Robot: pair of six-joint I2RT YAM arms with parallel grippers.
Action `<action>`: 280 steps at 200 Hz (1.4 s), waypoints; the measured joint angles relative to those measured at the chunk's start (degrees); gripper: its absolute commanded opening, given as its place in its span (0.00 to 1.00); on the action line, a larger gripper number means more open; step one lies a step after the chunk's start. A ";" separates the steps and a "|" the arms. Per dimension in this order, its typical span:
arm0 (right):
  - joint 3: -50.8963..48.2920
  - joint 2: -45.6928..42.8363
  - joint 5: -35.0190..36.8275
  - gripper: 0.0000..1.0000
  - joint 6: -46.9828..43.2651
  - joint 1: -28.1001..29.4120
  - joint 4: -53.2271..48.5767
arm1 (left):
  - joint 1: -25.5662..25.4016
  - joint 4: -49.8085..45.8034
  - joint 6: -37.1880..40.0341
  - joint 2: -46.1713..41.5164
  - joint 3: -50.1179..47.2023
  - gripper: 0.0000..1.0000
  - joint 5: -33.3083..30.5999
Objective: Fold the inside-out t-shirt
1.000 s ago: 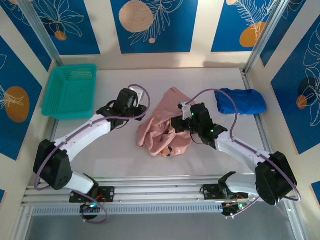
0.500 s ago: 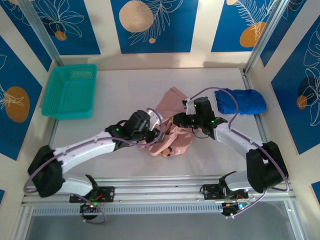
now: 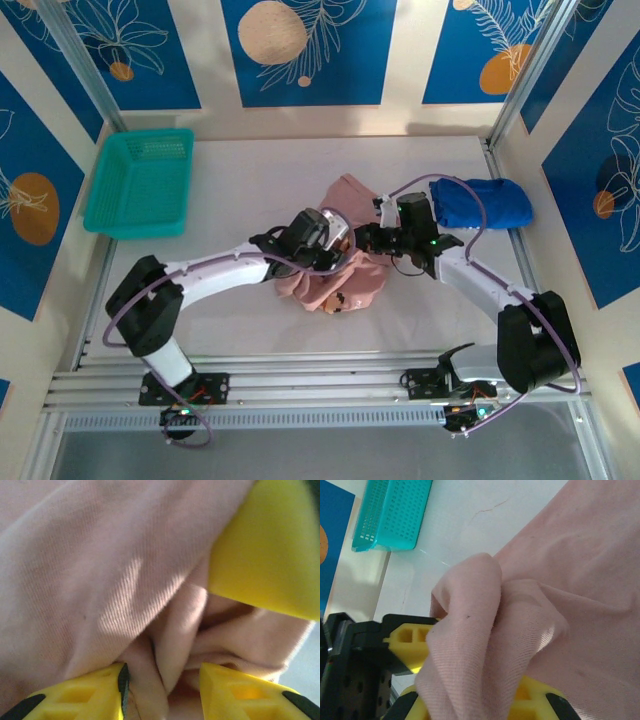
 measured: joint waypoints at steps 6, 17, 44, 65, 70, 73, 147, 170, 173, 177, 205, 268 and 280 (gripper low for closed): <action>-0.04 0.00 -0.11 0.00 0.00 -0.13 -0.02 | 0.15 0.20 0.04 0.92 0.50 0.38 -0.02; -0.28 -0.02 -0.15 0.00 0.00 -0.31 0.00 | 0.44 0.31 0.31 2.29 1.14 0.36 -0.02; -0.92 -0.04 -0.52 0.00 -0.02 -0.50 -0.20 | 1.51 0.87 0.63 4.57 2.21 0.27 0.15; -1.64 -0.20 -0.76 0.00 -0.02 -0.76 -0.15 | 2.47 1.75 0.39 6.12 3.43 0.08 1.40; -1.88 -0.33 -0.79 0.00 -0.02 -0.94 -0.20 | 2.69 2.01 0.63 6.36 3.61 0.03 1.97; -1.95 -0.48 -0.76 0.00 -0.04 -1.05 -0.24 | 2.86 2.19 0.00 6.40 3.65 0.00 2.23; 4.04 -7.96 -4.00 0.00 -8.85 -4.57 -9.57 | 11.19 5.35 -6.73 -12.17 -2.71 0.00 24.68; 8.31 -10.84 -7.02 0.02 -12.17 -4.26 -11.91 | 13.77 6.93 -10.08 -21.49 -3.32 0.00 31.41; 8.66 -11.13 -7.21 0.02 -12.44 -4.20 -12.11 | 14.05 7.08 -10.54 -22.27 -3.32 0.00 32.22; 9.25 -11.72 -7.61 0.02 -12.96 -4.04 -12.35 | 14.34 7.30 -11.08 -23.21 -3.32 0.00 33.22; 10.49 -13.53 -7.87 0.12 -14.08 -3.19 -12.87 | 15.39 7.41 -13.20 -25.35 -3.32 0.00 38.62; 11.32 -10.01 10.64 0.32 -13.62 0.37 -22.29 | 15.80 4.94 -13.99 -24.30 -3.61 0.00 39.80; 11.32 -10.69 13.53 0.35 -14.12 0.92 -24.15 | 15.80 3.85 -13.97 -23.80 -3.61 0.00 38.93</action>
